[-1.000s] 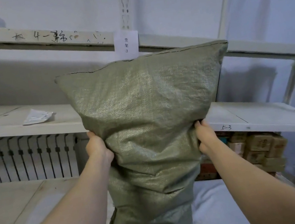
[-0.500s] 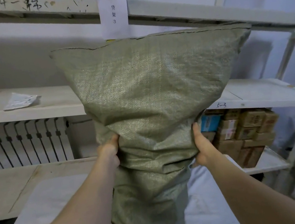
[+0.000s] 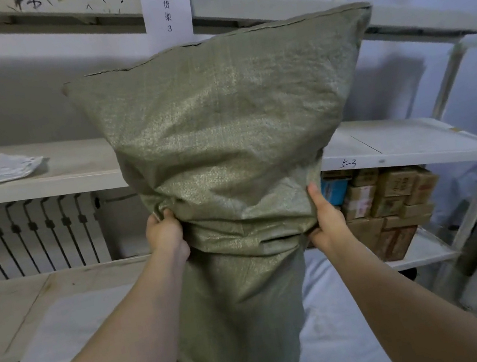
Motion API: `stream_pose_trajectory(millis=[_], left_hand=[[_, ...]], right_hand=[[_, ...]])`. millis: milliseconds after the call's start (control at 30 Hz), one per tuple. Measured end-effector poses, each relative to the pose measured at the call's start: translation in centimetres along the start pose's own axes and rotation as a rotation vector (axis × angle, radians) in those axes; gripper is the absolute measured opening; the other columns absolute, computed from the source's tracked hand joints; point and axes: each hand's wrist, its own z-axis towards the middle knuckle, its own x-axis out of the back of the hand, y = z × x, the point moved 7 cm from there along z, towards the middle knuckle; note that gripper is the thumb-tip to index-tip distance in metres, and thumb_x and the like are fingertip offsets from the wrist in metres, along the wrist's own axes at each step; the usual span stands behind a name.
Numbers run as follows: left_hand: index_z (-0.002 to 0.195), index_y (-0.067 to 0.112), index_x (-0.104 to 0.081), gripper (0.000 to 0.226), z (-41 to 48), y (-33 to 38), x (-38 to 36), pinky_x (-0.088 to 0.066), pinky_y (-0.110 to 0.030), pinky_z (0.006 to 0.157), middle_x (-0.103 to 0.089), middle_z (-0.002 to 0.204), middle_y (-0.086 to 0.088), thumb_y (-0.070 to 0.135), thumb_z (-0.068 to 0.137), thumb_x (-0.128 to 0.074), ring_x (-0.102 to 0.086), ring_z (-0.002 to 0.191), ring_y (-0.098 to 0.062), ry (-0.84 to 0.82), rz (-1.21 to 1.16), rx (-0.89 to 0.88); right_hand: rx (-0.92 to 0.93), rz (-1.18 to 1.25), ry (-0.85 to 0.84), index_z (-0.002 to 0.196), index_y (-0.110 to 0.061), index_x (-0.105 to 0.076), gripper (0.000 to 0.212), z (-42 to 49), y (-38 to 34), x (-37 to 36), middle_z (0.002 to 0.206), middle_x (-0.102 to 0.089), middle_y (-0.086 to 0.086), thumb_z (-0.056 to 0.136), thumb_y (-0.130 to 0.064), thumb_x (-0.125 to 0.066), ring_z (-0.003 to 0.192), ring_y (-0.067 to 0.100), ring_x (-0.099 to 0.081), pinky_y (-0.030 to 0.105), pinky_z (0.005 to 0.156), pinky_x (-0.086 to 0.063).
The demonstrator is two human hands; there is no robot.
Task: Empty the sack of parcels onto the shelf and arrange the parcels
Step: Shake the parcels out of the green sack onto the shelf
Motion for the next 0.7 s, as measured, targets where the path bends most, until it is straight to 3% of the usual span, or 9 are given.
stream_pose_trajectory(millis=[133, 233, 333, 433, 500, 600, 700], left_hand=[[0.107, 0.023, -0.058, 0.013, -0.2, 1.6, -1.7, -0.048, -0.035, 0.095, -0.062, 0.103, -0.001, 0.018, 0.102, -0.047, -0.058, 0.100, -0.022, -0.071, -0.083, -0.026], [0.103, 0.021, -0.058, 0.011, -0.3, 2.2, -2.5, -0.049, -0.033, 0.090, -0.062, 0.096, 0.001, 0.017, 0.102, -0.048, -0.060, 0.097, -0.021, -0.090, -0.123, -0.065], [0.106, 0.018, -0.059, 0.010, 0.2, 1.1, -2.2, -0.050, -0.035, 0.093, -0.065, 0.099, -0.001, 0.022, 0.101, -0.050, -0.061, 0.101, -0.022, -0.084, -0.156, -0.016], [0.118, 0.016, -0.065, 0.037, 0.0, -0.6, -2.5, -0.050, -0.043, 0.097, -0.068, 0.117, -0.005, 0.042, 0.098, -0.048, -0.063, 0.109, -0.025, -0.204, -0.334, 0.148], [0.126, 0.023, -0.063, 0.055, 0.4, -1.2, -2.2, -0.045, -0.043, 0.103, -0.064, 0.124, -0.003, 0.061, 0.096, -0.036, -0.059, 0.113, -0.025, -0.232, -0.404, 0.173], [0.127, 0.025, -0.062, 0.061, 1.2, -1.8, -1.3, -0.047, -0.045, 0.101, -0.064, 0.126, -0.004, 0.069, 0.089, -0.042, -0.058, 0.116, -0.027, -0.219, -0.314, 0.214], [0.121, 0.022, -0.064, 0.061, 1.1, -2.6, -1.0, -0.051, -0.040, 0.085, -0.067, 0.115, -0.003, 0.068, 0.082, -0.055, -0.061, 0.108, -0.026, -0.207, -0.135, 0.306]], right_hand=[[0.070, 0.062, -0.003, 0.112, -0.009, -0.064, 0.054, 0.0, -2.9, -1.4, 0.108, -0.072, 0.013, 0.073, -0.040, -0.083, 0.098, 0.029, -0.070, 0.048, 0.089, -0.056], [0.112, 0.088, 0.002, 0.104, -0.010, -0.064, 0.040, 0.0, -4.5, -1.8, 0.106, -0.071, 0.010, 0.078, -0.036, -0.081, 0.098, 0.026, -0.069, 0.045, 0.089, -0.056], [0.121, 0.129, -0.040, 0.116, -0.013, -0.065, 0.055, 0.9, -4.1, -1.8, 0.113, -0.072, 0.009, 0.074, -0.045, -0.081, 0.104, 0.027, -0.069, 0.047, 0.094, -0.054], [0.065, 0.161, -0.039, 0.127, -0.018, -0.062, 0.059, 1.8, -2.1, -1.2, 0.123, -0.068, 0.011, 0.085, -0.060, -0.062, 0.112, 0.030, -0.064, 0.050, 0.100, -0.050], [0.007, 0.122, 0.033, 0.128, -0.015, -0.059, 0.050, 2.5, -1.0, -0.4, 0.123, -0.066, 0.012, 0.093, -0.050, -0.056, 0.109, 0.032, -0.064, 0.051, 0.097, -0.051], [-0.061, 0.034, 0.112, 0.121, -0.011, -0.062, 0.040, 3.5, 0.1, 0.4, 0.118, -0.068, 0.014, 0.091, -0.037, -0.065, 0.103, 0.035, -0.066, 0.053, 0.091, -0.054], [-0.175, -0.051, 0.031, 0.117, -0.014, -0.067, 0.051, 3.5, 1.5, 0.1, 0.116, -0.069, 0.016, 0.081, -0.049, -0.070, 0.107, 0.039, -0.064, 0.056, 0.095, -0.051]])
